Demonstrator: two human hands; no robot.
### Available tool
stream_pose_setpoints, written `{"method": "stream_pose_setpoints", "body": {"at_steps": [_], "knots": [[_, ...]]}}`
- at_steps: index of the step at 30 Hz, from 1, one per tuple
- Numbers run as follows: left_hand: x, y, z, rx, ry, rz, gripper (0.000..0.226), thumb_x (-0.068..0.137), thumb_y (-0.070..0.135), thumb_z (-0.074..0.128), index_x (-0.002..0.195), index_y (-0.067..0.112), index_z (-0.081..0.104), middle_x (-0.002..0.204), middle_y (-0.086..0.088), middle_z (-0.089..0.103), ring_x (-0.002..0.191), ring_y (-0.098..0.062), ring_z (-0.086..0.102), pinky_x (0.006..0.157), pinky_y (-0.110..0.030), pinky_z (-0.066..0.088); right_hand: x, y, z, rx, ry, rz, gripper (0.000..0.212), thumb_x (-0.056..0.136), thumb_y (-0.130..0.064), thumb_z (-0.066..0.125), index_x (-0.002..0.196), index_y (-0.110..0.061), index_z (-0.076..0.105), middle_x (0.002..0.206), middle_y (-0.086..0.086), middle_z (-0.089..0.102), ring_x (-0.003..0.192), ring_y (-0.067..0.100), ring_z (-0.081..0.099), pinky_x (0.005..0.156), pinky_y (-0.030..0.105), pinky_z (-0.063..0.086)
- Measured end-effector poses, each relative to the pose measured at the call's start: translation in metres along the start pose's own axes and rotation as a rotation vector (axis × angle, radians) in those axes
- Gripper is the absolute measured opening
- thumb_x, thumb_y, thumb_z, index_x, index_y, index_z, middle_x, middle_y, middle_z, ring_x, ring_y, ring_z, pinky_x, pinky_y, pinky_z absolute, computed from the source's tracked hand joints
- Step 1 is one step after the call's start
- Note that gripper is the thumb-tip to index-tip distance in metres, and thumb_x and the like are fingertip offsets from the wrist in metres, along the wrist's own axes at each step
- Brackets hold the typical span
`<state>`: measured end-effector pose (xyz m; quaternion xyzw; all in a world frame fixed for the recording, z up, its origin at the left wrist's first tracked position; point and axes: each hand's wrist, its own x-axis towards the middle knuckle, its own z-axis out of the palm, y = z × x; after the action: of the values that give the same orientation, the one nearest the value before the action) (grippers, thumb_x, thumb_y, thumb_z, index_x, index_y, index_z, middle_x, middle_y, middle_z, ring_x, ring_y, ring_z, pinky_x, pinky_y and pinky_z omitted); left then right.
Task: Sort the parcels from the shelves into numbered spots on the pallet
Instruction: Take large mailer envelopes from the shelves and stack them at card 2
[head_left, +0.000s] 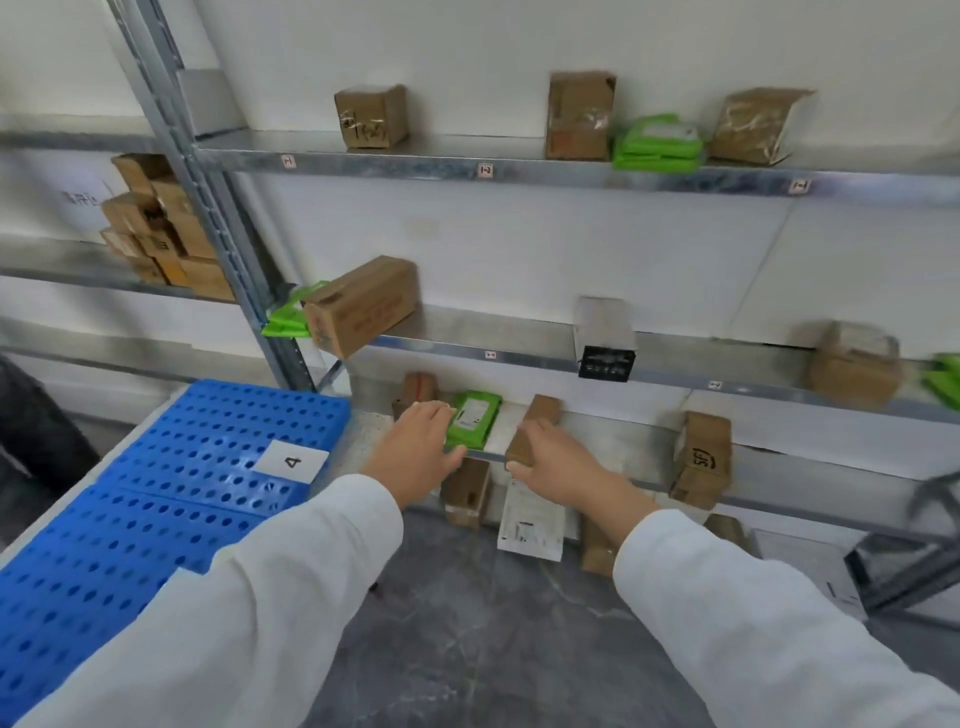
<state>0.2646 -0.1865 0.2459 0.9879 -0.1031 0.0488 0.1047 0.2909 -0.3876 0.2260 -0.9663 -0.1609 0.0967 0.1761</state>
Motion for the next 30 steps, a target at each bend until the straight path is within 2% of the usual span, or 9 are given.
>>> {"method": "stream_pose_setpoints", "body": {"at_steps": [10,16,19,27,30], "knots": [[0.032,-0.036,0.044,0.021,-0.085,-0.085,0.058,0.094,0.037,0.051,0.143,0.011,0.036,0.148,-0.004,0.037,0.137,-0.019,0.033,0.116,-0.032,0.026,0.058,0.006,0.02,-0.027,-0.073,-0.048,0.058,0.091,-0.044,0.053,0.138,-0.011,0.04,0.134,0.009,0.048,0.121,0.027,0.047,0.101,0.04,0.042],[0.084,-0.069,0.073,-0.023,-0.102,-0.138,0.061,0.095,0.037,0.051,0.146,0.011,0.032,0.151,-0.005,0.034,0.14,-0.02,0.028,0.116,-0.032,0.024,0.13,-0.001,0.028,-0.056,-0.117,-0.078,0.058,0.09,-0.044,0.054,0.138,-0.013,0.04,0.132,0.007,0.049,0.119,0.027,0.048,0.099,0.041,0.043],[0.11,-0.095,0.092,-0.086,-0.162,-0.198,0.059,0.095,0.034,0.051,0.146,0.01,0.032,0.151,-0.006,0.033,0.139,-0.022,0.029,0.115,-0.032,0.023,0.174,-0.006,0.039,-0.06,-0.151,-0.088,0.054,0.09,-0.045,0.054,0.131,-0.012,0.043,0.127,0.008,0.051,0.113,0.027,0.052,0.094,0.039,0.046],[0.181,-0.158,0.136,-0.177,-0.241,-0.358,0.052,0.093,0.027,0.054,0.139,0.01,0.039,0.145,-0.005,0.039,0.136,-0.023,0.034,0.111,-0.033,0.03,0.275,-0.004,0.077,-0.156,-0.258,-0.129,0.049,0.094,-0.037,0.051,0.134,-0.01,0.041,0.133,0.008,0.048,0.123,0.026,0.047,0.1,0.034,0.038],[0.199,-0.174,0.162,-0.189,-0.275,-0.453,0.045,0.09,0.022,0.055,0.132,0.01,0.043,0.135,-0.005,0.044,0.129,-0.023,0.041,0.104,-0.033,0.037,0.302,0.0,0.103,-0.187,-0.303,-0.142,0.045,0.095,-0.032,0.049,0.133,-0.009,0.04,0.131,0.009,0.048,0.121,0.026,0.047,0.099,0.034,0.038]]}}
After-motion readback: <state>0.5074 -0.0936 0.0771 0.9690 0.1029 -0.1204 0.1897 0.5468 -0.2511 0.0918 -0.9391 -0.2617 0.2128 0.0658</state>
